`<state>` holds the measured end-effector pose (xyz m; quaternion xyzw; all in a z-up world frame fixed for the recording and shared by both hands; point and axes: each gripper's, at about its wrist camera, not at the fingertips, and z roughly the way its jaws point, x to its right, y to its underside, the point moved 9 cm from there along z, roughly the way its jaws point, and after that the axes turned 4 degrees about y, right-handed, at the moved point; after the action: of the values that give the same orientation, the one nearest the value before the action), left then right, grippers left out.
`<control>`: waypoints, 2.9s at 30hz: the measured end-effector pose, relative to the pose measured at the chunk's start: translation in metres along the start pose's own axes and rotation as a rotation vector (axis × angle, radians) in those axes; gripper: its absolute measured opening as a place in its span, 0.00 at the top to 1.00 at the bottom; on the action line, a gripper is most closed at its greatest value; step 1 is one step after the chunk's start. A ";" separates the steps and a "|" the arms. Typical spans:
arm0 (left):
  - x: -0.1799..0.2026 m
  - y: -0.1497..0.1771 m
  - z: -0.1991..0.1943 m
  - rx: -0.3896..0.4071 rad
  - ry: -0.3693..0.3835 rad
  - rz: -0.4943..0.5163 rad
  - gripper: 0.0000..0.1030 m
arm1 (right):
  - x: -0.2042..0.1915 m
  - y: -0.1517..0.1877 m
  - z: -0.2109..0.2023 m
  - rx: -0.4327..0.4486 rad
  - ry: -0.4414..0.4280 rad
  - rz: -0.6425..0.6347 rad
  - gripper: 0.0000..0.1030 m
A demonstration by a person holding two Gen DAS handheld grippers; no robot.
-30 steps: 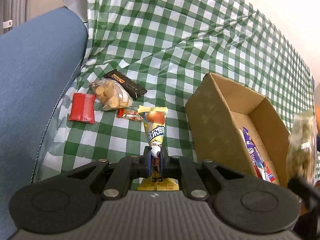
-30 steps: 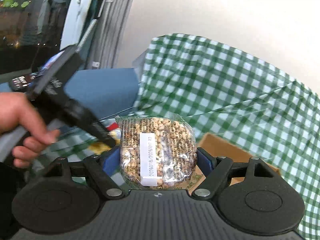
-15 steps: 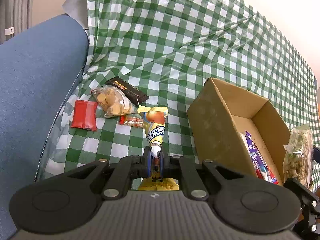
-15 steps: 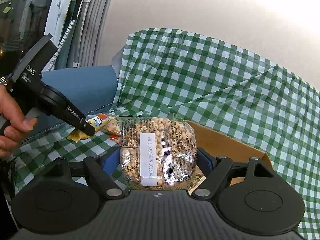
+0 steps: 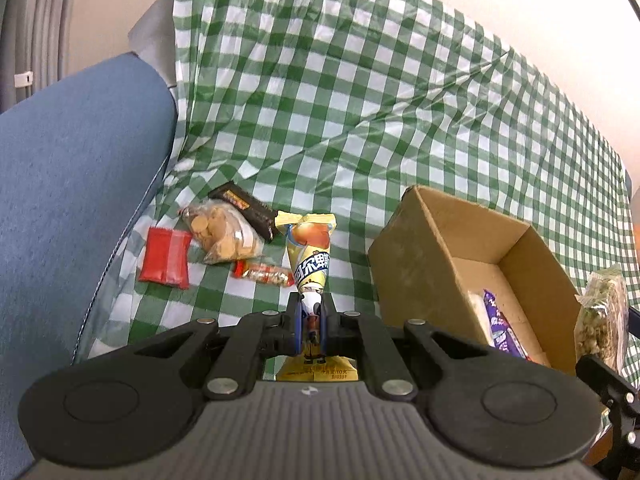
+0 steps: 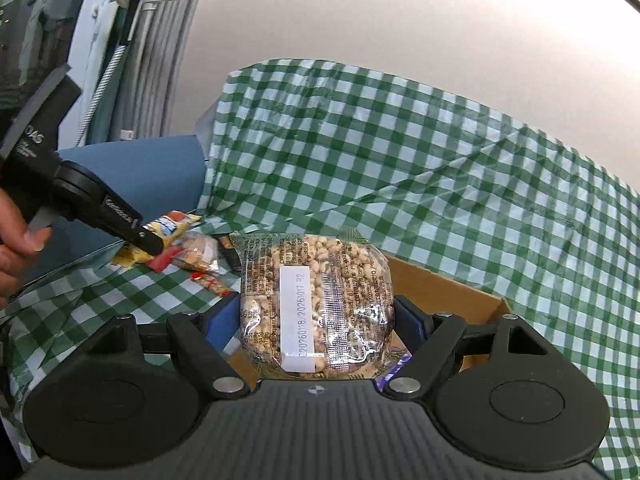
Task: Organize snacks
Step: 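Carry the bean cake bag with the right tool while the left carries the yellow snack, then lower both snacks into the box and open both tools, then move both tools to the pile and grasp the red-wrapped bar with the right tool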
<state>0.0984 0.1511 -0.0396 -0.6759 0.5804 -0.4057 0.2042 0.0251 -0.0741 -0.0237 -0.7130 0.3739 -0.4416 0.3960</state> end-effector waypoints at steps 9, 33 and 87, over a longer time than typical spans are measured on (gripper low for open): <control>0.022 -0.009 -0.006 0.076 0.034 0.044 0.92 | 0.036 -0.003 0.001 0.007 0.103 0.101 0.21; 0.196 0.006 0.003 0.183 0.455 0.265 0.92 | 0.150 0.031 0.001 -0.050 0.444 0.307 0.21; -0.121 -0.067 0.118 -0.106 -0.001 -0.318 0.65 | -0.174 0.020 0.288 -0.295 -0.013 0.355 0.17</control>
<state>0.2324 0.2594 -0.0965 -0.7693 0.4866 -0.4014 0.1015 0.2307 0.1388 -0.1853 -0.6890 0.5514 -0.3011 0.3614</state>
